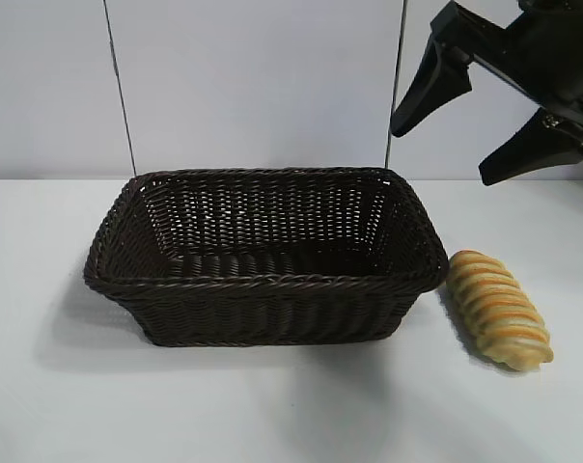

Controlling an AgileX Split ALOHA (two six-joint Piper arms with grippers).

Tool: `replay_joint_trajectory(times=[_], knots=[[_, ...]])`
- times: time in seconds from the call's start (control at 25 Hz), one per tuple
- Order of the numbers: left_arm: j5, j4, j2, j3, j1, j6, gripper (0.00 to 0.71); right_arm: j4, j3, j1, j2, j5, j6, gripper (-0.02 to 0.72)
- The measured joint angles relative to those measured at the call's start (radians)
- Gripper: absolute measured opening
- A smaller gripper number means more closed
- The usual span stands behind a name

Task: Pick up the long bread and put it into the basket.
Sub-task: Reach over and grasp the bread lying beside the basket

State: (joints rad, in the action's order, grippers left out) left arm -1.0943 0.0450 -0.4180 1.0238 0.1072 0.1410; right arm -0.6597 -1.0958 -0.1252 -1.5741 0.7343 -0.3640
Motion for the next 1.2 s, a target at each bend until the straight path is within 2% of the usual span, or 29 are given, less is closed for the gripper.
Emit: replay_joint_trajectory(times=[0.24,0.52,0.68,0.96,1.2], knots=[[-0.002,0.014,0.136,-0.243,0.000,-0.039,0.694,0.000,0.000,0.000,0.000,0.002,0.000,0.695],[-0.040,0.017,0.171,-0.394,0.000,-0.039,0.694,0.000,0.000,0.000,0.000,0.002,-0.001,0.695],[-0.045,0.017,0.171,-0.431,-0.009,-0.039,0.694,0.000,0.000,0.000,0.000,0.003,-0.001,0.695],[-0.043,-0.006,0.174,-0.431,-0.067,-0.038,0.694,0.000,0.000,0.000,0.000,0.004,-0.001,0.695],[-0.030,-0.007,0.219,-0.434,-0.080,-0.038,0.694,0.001,0.000,0.000,0.000,0.008,-0.001,0.695]])
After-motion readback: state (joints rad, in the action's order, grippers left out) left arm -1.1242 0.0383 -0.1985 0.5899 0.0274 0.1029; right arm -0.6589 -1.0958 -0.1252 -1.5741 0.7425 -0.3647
